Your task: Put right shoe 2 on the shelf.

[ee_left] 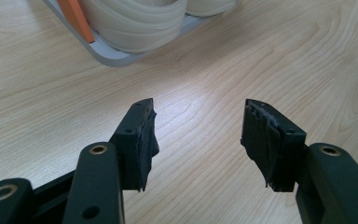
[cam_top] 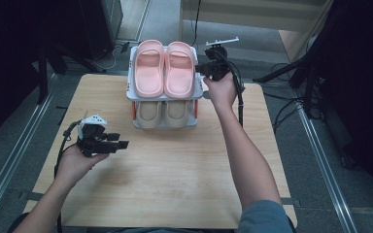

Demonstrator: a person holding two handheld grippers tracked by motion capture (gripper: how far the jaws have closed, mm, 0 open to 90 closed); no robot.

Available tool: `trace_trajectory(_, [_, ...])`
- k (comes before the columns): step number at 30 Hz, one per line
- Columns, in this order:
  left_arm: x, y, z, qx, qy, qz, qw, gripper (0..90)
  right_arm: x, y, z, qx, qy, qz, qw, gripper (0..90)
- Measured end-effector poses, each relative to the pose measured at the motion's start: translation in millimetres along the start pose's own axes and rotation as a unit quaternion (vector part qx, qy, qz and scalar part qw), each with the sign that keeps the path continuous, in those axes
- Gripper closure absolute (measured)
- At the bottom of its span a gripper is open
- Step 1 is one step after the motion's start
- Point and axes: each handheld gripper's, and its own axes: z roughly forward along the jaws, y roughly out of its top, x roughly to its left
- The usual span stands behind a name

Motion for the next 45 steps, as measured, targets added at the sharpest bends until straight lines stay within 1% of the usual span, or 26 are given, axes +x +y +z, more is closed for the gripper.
trace_trajectory(2, [-0.2, 0.7, 0.9, 0.001, -0.002, 0.000, 1.0000, 44.4, 1.0, -2.2, -4.2, -0.008, 0.001, -0.007, 0.9999, 86.9])
trace_trajectory(5, [-0.3, 2.4, 2.5, -0.001, -0.002, 0.000, 1.0000, 44.4, 4.2, -4.6, -9.9, -0.004, 0.002, -0.019, 0.9998, 86.6])
trace_trajectory(6, [-0.2, 3.1, 3.2, 0.000, -0.004, 0.000, 1.0000, 44.5, 5.1, -6.0, -13.3, -0.004, 0.004, -0.022, 0.9997, 86.5])
trace_trajectory(8, [-0.1, 4.4, 4.6, 0.001, -0.004, 0.002, 1.0000, 44.4, 6.1, -9.2, -18.2, -0.003, 0.010, -0.027, 0.9996, 86.0])
trace_trajectory(9, [-0.1, 4.6, 5.4, -0.002, -0.005, 0.001, 1.0000, 44.4, 6.6, -10.8, -19.9, -0.003, 0.013, -0.028, 0.9995, 85.5])
trace_trajectory(14, [-0.1, 8.7, 10.4, 0.003, -0.010, 0.003, 0.9999, 44.4, 10.2, -24.7, -33.1, -0.009, 0.028, -0.038, 0.9988, 85.1])
trace_trajectory(17, [-1.1, 11.0, 13.6, 0.004, -0.012, 0.004, 0.9999, 44.3, 12.1, -34.4, -41.0, -0.013, 0.040, -0.041, 0.9983, 84.3])
trace_trajectory(19, [-1.1, 11.9, 15.2, 0.006, -0.012, 0.009, 0.9999, 44.2, 13.6, -41.3, -46.0, -0.016, 0.047, -0.042, 0.9979, 83.5])
trace_trajectory(23, [-0.7, 13.4, 17.9, 0.006, -0.013, 0.009, 0.9998, 44.0, 15.5, -54.8, -54.9, -0.024, 0.060, -0.044, 0.9969, 81.8])
trace_trajectory(26, [-0.2, 13.7, 18.5, 0.008, -0.011, 0.011, 0.9998, 43.8, 15.5, -66.7, -61.2, -0.032, 0.068, -0.047, 0.9960, 80.1])
trace_trajectory(29, [0.5, 14.7, 19.3, 0.006, -0.012, 0.012, 0.9998, 43.7, 16.4, -79.8, -66.6, -0.039, 0.072, -0.056, 0.9950, 79.1])
trace_trajectory(31, [0.8, 15.9, 20.6, 0.004, -0.011, 0.011, 0.9999, 43.7, 16.5, -88.6, -69.0, -0.038, 0.077, -0.056, 0.9947, 77.7])
trace_trajectory(33, [1.2, 17.1, 22.0, 0.007, -0.012, 0.011, 0.9998, 43.5, 16.5, -98.3, -70.8, -0.035, 0.078, -0.058, 0.9946, 77.0])
trace_trajectory(37, [0.9, 17.7, 25.2, 0.002, -0.014, 0.011, 0.9998, 43.1, 15.6, -118.6, -72.4, -0.030, 0.087, -0.057, 0.9942, 73.8])
trace_trajectory(40, [1.6, 18.4, 26.4, 0.001, -0.016, 0.014, 0.9998, 42.9, 14.5, -132.7, -74.7, -0.028, 0.085, -0.060, 0.9942, 71.0])
trace_trajectory(43, [1.7, 18.6, 28.2, -0.004, -0.015, 0.012, 0.9998, 42.5, 14.2, -146.7, -76.8, -0.025, 0.088, -0.061, 0.9939, 69.0])
trace_trajectory(45, [2.2, 18.8, 29.1, -0.003, -0.015, 0.011, 0.9998, 42.2, 14.4, -155.4, -78.2, -0.026, 0.091, -0.058, 0.9938, 68.3])
